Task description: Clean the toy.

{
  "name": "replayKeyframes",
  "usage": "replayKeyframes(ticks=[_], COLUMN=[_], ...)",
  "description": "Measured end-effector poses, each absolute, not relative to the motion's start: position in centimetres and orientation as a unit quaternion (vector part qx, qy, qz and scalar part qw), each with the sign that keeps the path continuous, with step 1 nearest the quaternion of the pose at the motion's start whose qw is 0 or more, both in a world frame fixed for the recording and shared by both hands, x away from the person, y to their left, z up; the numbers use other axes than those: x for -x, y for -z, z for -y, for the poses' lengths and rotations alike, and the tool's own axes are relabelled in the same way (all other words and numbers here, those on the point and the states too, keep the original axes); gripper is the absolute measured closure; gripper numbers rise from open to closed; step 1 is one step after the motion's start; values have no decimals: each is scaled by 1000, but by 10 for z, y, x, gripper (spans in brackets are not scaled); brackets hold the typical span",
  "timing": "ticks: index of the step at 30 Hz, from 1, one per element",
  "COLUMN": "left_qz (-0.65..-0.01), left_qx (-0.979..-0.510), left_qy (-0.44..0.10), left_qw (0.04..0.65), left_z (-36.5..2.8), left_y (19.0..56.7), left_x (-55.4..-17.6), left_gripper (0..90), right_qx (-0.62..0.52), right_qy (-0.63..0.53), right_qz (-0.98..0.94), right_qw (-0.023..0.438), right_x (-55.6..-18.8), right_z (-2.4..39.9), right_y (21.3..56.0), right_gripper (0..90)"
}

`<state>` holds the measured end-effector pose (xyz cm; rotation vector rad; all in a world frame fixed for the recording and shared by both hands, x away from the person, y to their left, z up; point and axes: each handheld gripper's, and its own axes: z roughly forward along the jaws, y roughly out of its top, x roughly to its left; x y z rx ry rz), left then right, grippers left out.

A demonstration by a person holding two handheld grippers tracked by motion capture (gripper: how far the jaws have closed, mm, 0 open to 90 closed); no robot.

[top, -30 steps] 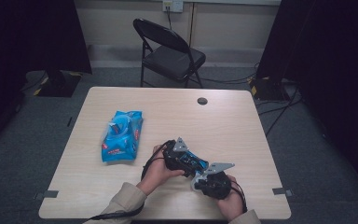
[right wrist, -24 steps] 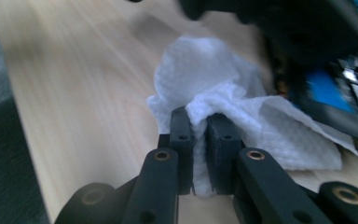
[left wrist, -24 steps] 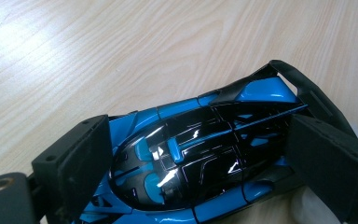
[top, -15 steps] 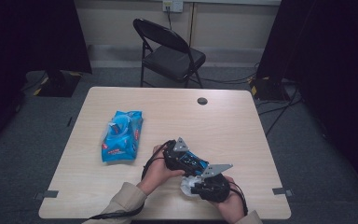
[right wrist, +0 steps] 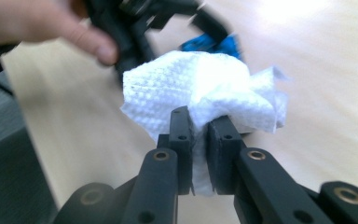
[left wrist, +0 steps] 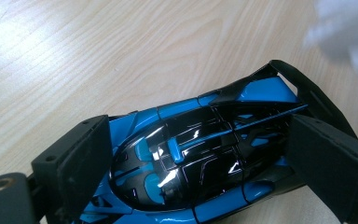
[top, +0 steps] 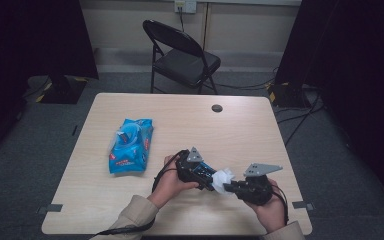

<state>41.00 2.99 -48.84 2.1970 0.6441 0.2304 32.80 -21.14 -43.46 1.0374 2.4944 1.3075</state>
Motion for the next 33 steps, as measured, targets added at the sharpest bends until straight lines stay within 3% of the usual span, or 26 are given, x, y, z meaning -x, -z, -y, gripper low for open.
replayKeyframes(ticks=[9,16,20,27,33], left_qz=[-254,-259,-248,-281,-270], left_qx=[-870,-865,-866,-863,-867], left_qy=[-94,-98,-101,-89,-93], left_qw=[412,420,422,412,410], left_z=[-31,-33,-39,-52,-52], left_y=[490,490,486,487,489], left_x=[-409,-408,-406,-402,-402], left_gripper=[73,80,183,157,149], right_qx=[-377,-379,-372,-364,-361], right_qy=[-445,-435,-429,-422,-416], right_qz=[-806,-811,-819,-826,-830], right_qw=[105,97,90,87,88], right_x=[-370,-405,-417,-432,-439], right_z=[226,208,195,181,172], right_y=[421,433,438,442,445], right_gripper=[821,820,819,817,813])
